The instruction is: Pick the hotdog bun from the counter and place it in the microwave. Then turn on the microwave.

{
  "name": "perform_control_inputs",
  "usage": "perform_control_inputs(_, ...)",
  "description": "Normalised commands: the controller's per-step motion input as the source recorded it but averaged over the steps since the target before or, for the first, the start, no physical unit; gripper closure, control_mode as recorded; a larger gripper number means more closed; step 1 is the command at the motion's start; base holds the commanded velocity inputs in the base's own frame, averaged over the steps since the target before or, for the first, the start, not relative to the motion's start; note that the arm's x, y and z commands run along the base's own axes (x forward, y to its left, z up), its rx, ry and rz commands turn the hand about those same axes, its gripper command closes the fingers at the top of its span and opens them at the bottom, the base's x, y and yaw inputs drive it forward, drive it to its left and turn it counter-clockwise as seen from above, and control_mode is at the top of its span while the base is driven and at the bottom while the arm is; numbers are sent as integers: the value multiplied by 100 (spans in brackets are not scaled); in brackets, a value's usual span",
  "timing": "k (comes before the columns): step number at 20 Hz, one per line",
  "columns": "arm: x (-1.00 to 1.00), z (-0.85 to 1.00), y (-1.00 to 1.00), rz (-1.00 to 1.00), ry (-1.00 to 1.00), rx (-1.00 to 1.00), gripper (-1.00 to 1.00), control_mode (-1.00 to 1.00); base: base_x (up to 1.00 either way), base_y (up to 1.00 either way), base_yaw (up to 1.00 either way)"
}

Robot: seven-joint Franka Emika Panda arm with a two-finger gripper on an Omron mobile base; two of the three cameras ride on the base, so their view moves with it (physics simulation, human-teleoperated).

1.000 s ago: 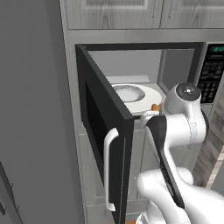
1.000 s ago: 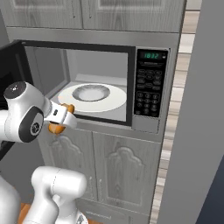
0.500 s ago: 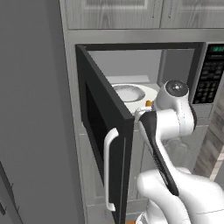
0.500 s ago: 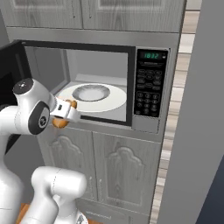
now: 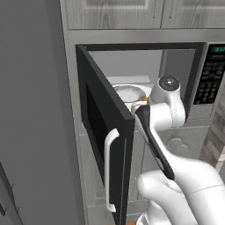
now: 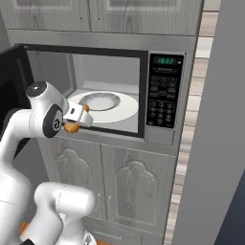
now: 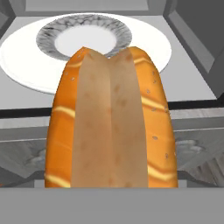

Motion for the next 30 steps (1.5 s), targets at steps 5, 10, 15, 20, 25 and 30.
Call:
perform_control_inputs(5, 42, -3, 0, 0, 0, 0, 100, -100, 0, 0, 0)
perform_control_inputs(10, 41, -3, 0, 0, 0, 0, 100, -100, 0, 0, 0)
perform_control_inputs(15, 40, 0, 0, 0, 0, 0, 100, -100, 0, 0, 0)
perform_control_inputs(20, 39, 0, 0, 0, 0, 0, 100, -100, 0, 0, 0)
perform_control_inputs(25, 38, -1, 0, 0, 0, 0, 100, -100, 0, 0, 0)
perform_control_inputs(30, 35, -3, 0, 0, 0, 0, 100, -100, 0, 0, 0)
